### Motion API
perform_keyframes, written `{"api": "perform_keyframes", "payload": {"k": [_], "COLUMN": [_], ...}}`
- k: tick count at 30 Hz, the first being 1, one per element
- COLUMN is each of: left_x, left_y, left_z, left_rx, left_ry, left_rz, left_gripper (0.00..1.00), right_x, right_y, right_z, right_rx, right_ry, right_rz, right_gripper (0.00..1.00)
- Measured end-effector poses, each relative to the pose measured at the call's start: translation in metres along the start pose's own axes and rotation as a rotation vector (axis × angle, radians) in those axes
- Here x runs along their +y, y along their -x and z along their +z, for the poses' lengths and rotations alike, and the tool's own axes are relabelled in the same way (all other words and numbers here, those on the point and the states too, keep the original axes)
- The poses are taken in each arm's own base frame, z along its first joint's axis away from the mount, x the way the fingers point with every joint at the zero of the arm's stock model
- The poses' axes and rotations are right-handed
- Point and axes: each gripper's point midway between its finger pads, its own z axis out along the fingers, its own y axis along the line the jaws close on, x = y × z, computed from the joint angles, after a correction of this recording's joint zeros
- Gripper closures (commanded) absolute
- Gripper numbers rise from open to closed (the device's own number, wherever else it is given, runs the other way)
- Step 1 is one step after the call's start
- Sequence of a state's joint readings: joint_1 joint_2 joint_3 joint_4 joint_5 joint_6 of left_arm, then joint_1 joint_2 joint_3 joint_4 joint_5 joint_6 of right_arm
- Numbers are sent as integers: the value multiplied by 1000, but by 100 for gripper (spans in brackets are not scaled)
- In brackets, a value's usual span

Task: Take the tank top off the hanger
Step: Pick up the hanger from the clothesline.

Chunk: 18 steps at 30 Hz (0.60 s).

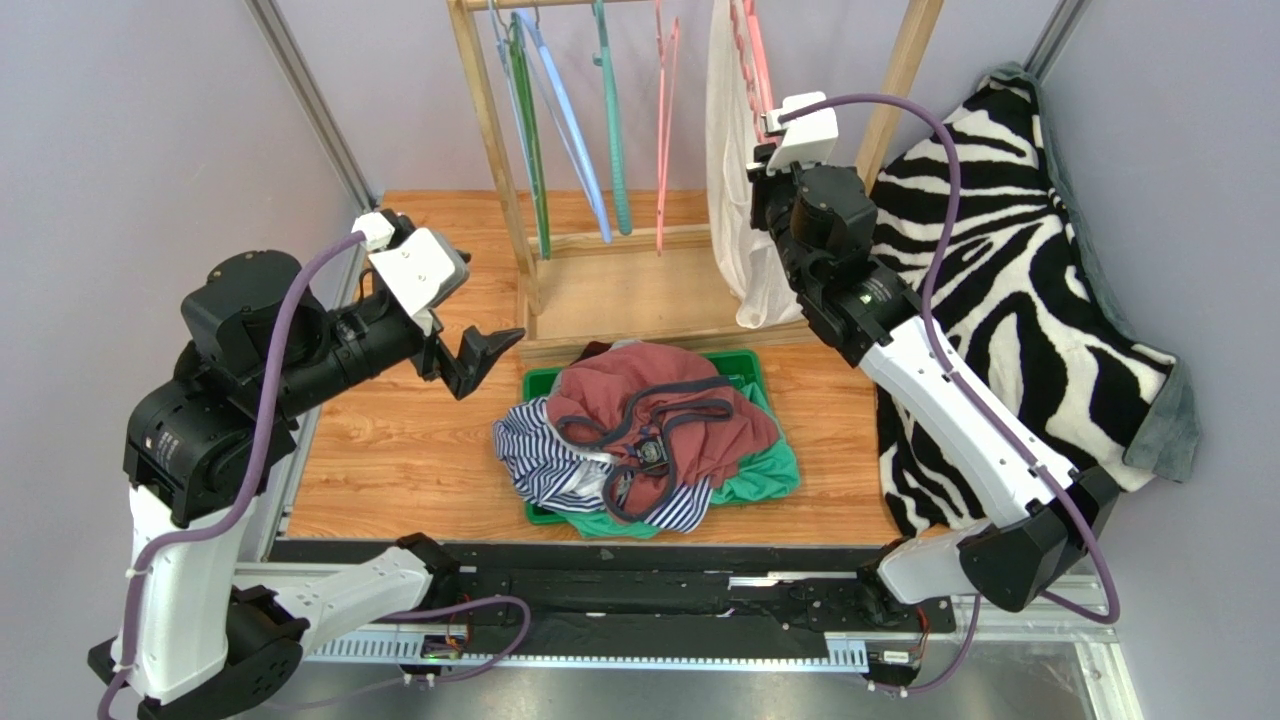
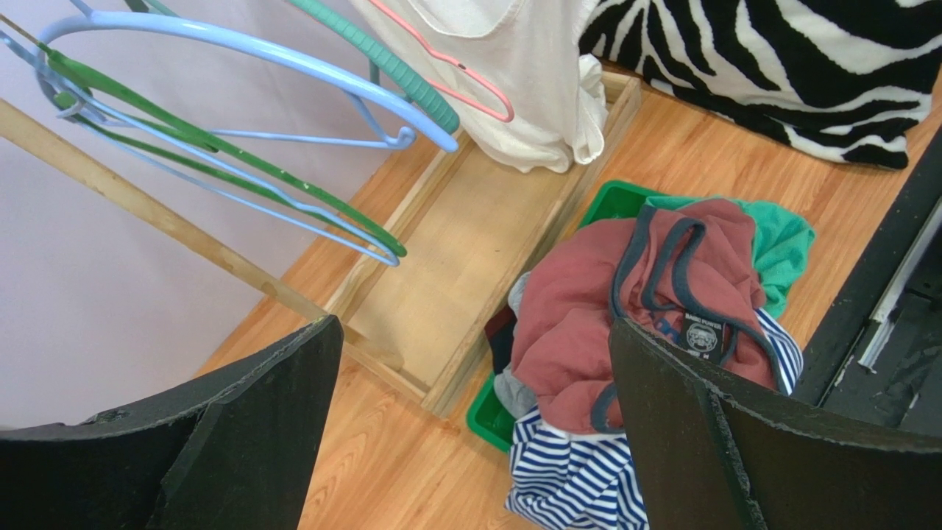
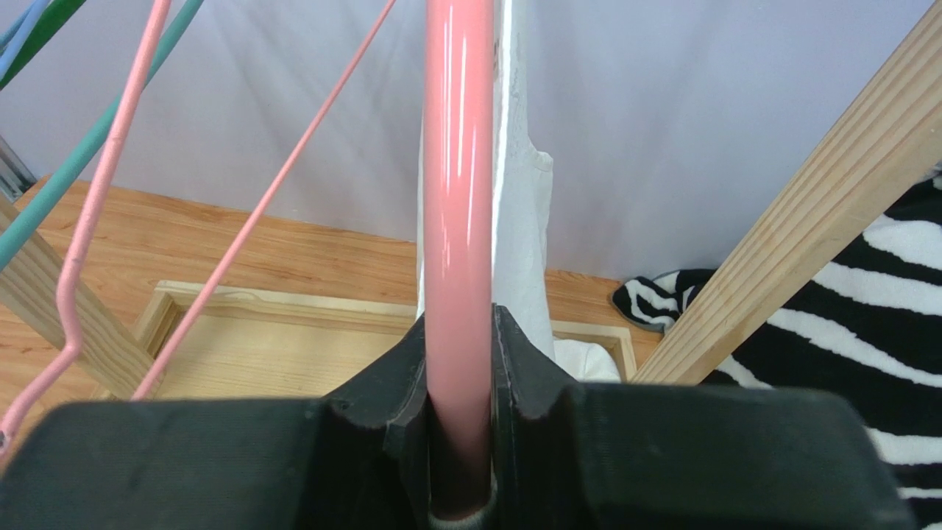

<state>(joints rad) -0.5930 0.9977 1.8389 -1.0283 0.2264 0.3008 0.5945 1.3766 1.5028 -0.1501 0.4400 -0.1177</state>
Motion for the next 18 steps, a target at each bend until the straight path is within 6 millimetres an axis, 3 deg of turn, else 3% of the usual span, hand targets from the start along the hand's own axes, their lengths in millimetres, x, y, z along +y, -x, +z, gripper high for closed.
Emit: {"api": "perform_keyframes", "payload": {"k": [10, 14, 18], "left_x": [1, 1, 3], "left_y": [1, 1, 0], "left_z": [-3, -4, -4], "left_rx": [-4, -5, -2], "left_ry": [11, 12, 21], "left_rz": [2, 2, 2], "left_gripper": [1, 1, 1], "right_x": [7, 7, 1], "right_y": [0, -6, -12], "right_z": [7, -11, -43], "right_rx": [-14, -2, 16], "right_ry": [6, 37, 75], "right_rz": [-12, -15, -6], "right_gripper": [100, 100, 100]}}
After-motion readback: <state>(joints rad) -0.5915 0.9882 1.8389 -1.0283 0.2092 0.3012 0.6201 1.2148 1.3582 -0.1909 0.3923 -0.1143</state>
